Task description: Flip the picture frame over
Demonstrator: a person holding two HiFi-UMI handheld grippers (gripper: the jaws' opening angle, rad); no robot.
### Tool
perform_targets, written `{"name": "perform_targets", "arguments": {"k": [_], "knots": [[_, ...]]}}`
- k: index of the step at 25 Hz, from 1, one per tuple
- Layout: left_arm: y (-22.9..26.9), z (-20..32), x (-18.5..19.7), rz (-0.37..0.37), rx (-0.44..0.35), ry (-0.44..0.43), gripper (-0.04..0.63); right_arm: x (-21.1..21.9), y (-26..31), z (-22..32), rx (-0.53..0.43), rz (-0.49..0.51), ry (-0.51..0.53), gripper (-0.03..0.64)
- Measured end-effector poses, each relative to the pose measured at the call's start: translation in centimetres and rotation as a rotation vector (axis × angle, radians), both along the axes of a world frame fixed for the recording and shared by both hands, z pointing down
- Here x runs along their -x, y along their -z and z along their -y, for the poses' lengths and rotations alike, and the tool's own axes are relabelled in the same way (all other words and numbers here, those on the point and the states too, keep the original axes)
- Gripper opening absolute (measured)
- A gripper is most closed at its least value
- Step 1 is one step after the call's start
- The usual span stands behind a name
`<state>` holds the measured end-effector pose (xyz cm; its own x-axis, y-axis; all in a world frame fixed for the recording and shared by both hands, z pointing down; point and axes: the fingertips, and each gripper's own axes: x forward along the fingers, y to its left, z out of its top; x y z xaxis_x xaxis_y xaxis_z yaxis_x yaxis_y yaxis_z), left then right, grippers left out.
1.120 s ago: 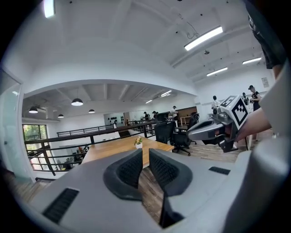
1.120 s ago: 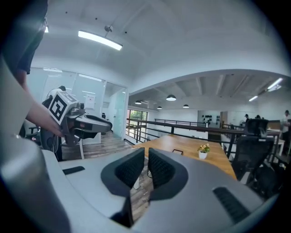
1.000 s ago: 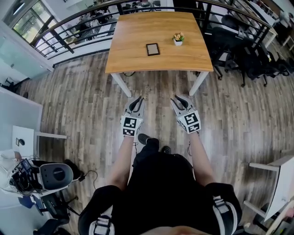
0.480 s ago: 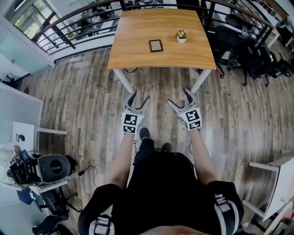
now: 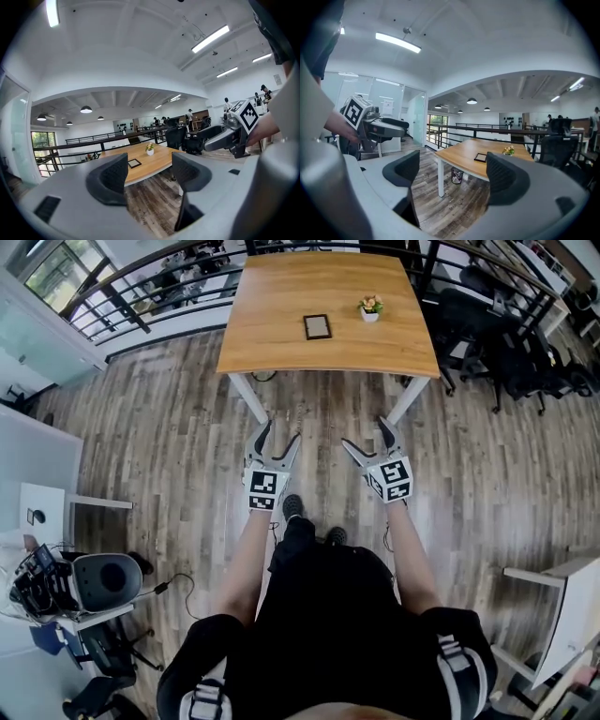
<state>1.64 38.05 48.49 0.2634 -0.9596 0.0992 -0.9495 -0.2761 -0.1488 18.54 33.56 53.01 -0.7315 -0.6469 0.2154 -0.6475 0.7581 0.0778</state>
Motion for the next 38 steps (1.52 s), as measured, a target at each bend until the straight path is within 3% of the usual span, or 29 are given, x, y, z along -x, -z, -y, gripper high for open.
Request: {"name": "perform_targets", "arguments": {"k": [5,12,38], "knots": [[-0.1,0.6,2.6,-0.03,0.017,0.032,0.296,1.3,0.4,0.4,-0.003,-0.006,-0.009,0.442],[-0.5,2.9,2.9,-0.046,0.026,-0.026,0.296,2.0,-0.3,2.3,0.022,-0.009,-0.052,0.43],[-1.4,14.8,12.3,-0.075,0.059,-0.113,0.295,11.5,-0.2,13.0,0.033,0.007,-0.162,0.403]]}}
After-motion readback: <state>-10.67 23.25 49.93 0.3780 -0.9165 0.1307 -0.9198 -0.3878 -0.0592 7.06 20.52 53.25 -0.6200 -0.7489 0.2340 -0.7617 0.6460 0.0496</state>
